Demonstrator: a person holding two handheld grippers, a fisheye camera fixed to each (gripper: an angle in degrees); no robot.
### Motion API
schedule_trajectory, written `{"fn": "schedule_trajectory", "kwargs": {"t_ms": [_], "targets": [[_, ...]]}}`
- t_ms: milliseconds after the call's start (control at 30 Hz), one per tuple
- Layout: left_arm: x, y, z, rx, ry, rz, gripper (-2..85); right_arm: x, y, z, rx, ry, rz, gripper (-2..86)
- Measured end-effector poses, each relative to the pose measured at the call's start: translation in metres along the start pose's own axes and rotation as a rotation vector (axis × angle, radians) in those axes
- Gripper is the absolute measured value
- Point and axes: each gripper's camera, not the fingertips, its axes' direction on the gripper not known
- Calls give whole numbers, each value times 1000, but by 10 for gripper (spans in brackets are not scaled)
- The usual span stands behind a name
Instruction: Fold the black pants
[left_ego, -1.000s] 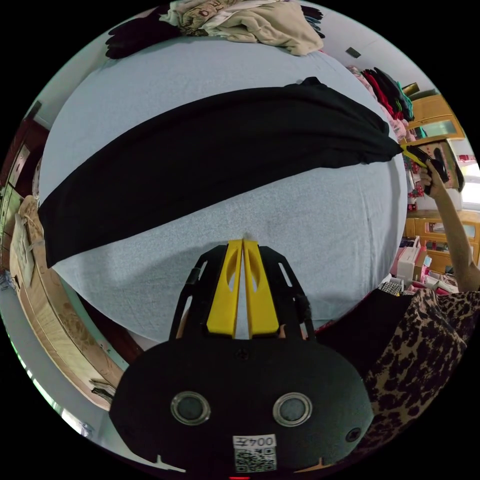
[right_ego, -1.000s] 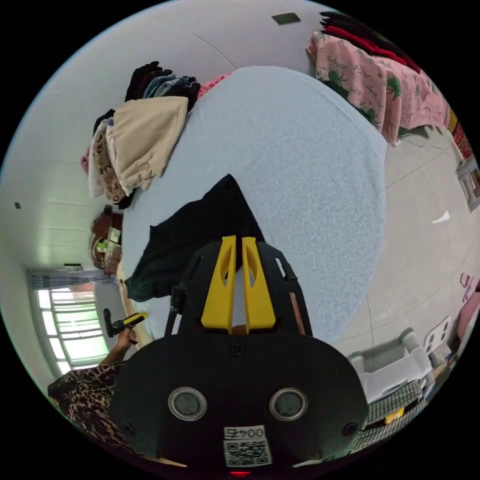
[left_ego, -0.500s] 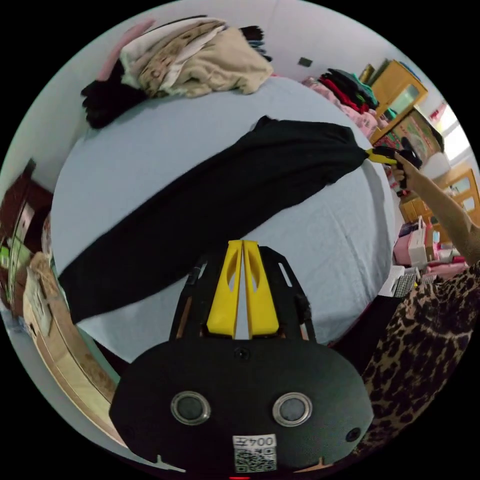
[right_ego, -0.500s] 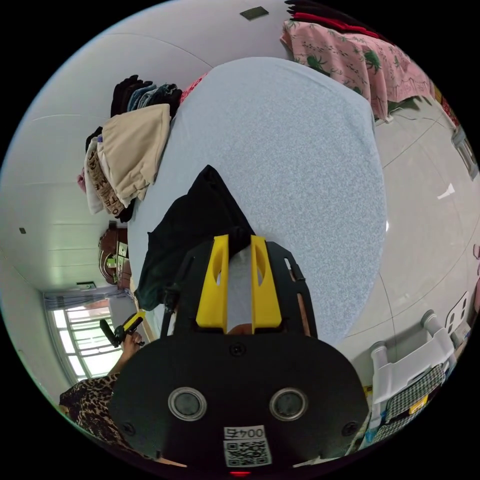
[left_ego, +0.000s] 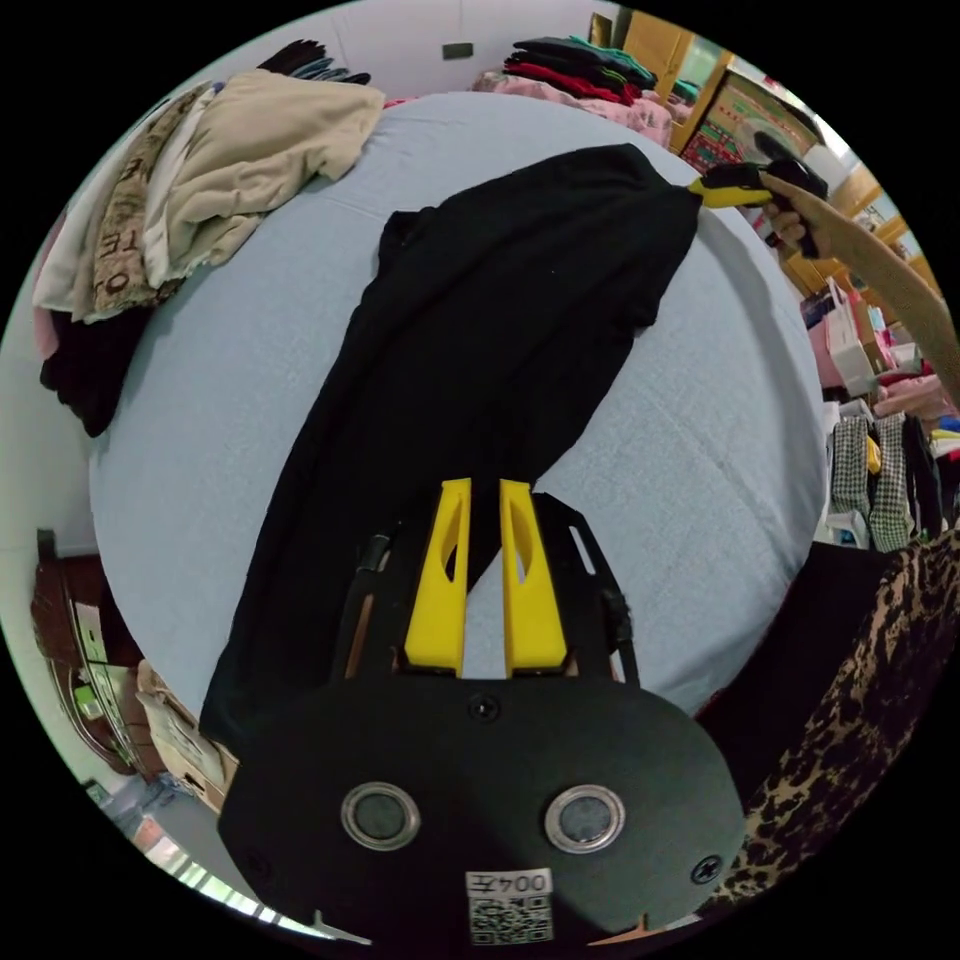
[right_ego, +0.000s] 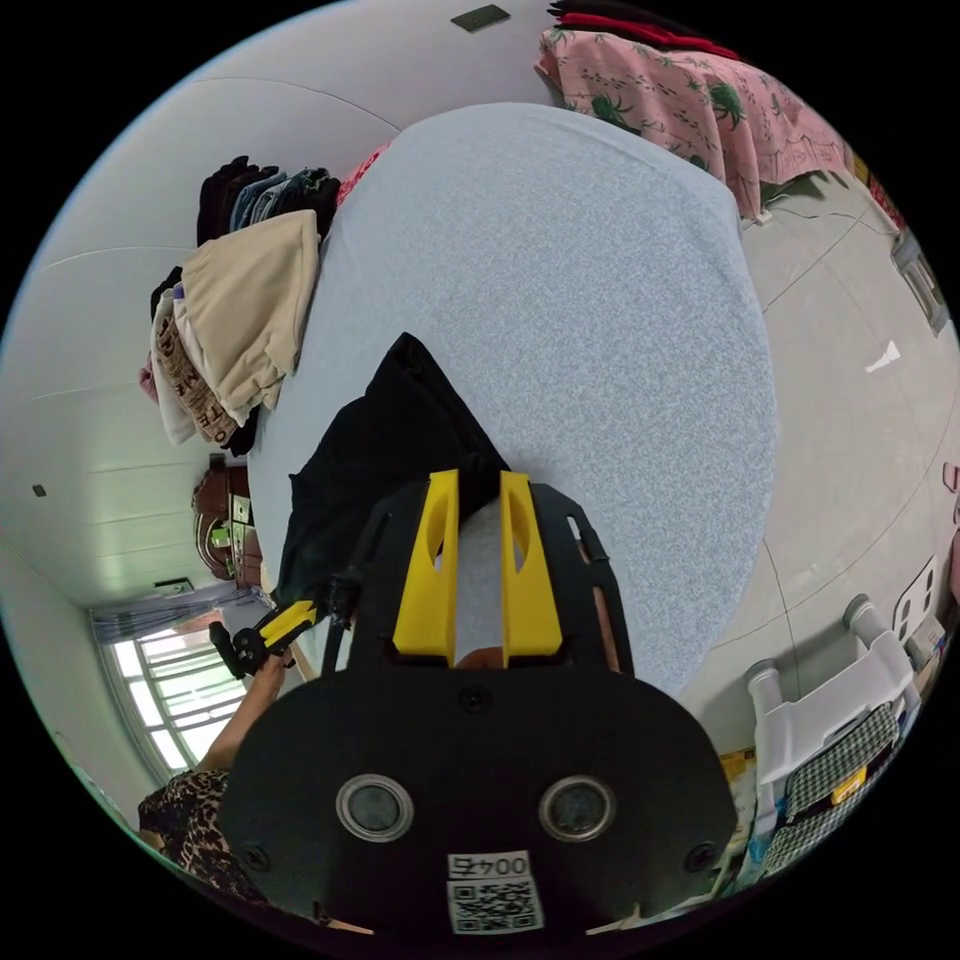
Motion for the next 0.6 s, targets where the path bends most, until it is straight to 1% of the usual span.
{"fn": "schedule_trajectory", "kwargs": {"t_ms": [200, 400, 533, 600], "targets": [[-21, 5, 12, -2, -16, -5, 17, -4, -12, -1, -15, 23, -9, 67], [-62, 19, 11, 46, 37, -71, 6, -4, -20, -2, -22, 26, -3, 67], [-86, 43, -7, 139, 101, -92, 4, -3, -23, -2, -25, 24, -2, 67], [-92, 56, -2, 130, 113, -94, 5, -3, -25, -2, -25, 23, -4, 67]]}}
